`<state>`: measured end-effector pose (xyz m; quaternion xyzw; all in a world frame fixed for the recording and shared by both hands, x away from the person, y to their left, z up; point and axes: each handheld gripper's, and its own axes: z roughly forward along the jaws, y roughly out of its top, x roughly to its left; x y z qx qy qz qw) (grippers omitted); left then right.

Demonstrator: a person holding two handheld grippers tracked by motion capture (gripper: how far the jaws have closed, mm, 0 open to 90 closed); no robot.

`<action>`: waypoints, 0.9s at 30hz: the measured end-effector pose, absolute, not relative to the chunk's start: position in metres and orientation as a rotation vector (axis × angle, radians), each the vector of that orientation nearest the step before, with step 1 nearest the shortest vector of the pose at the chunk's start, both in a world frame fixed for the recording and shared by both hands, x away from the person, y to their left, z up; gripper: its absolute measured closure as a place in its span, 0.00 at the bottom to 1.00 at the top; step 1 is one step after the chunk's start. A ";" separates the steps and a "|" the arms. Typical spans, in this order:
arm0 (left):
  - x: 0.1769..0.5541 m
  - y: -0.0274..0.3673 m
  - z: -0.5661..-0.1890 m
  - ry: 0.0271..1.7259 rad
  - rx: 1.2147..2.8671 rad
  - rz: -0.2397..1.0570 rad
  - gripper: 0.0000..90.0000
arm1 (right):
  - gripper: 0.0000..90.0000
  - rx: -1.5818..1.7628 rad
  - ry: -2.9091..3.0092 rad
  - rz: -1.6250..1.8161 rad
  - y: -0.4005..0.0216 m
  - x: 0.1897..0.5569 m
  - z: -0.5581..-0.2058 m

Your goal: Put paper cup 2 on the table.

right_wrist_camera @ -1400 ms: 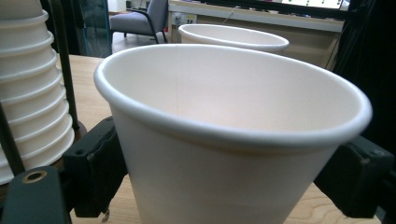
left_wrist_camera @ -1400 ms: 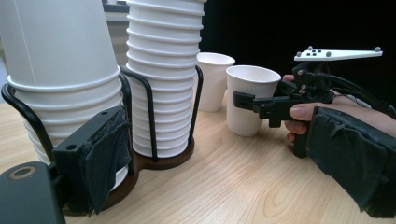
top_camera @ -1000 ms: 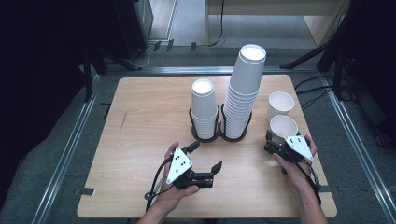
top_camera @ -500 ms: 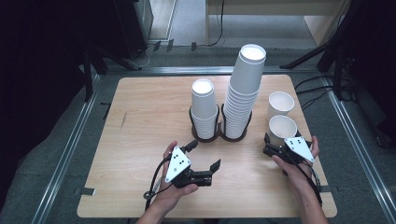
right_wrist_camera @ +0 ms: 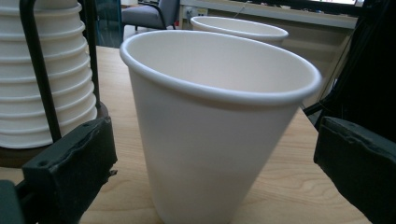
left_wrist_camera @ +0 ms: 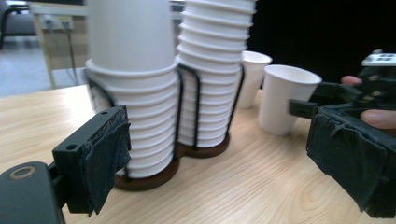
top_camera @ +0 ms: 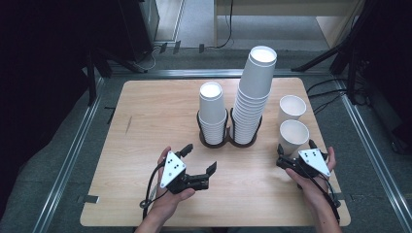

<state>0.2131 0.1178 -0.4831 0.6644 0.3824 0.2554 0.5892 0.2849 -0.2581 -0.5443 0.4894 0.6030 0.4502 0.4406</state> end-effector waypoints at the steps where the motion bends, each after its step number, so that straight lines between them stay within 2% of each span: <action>1: 0.213 0.121 -0.484 0.900 1.545 0.597 0.08 | 0.00 1.217 1.496 1.116 -0.259 0.283 -0.544; 9: 0.207 0.146 -0.502 0.980 1.573 0.621 0.08 | 0.00 1.197 1.514 1.118 -0.263 0.269 -0.545; 27: 0.178 0.236 -0.532 1.199 1.567 0.728 0.08 | 0.00 1.201 1.527 1.105 -0.284 0.237 -0.546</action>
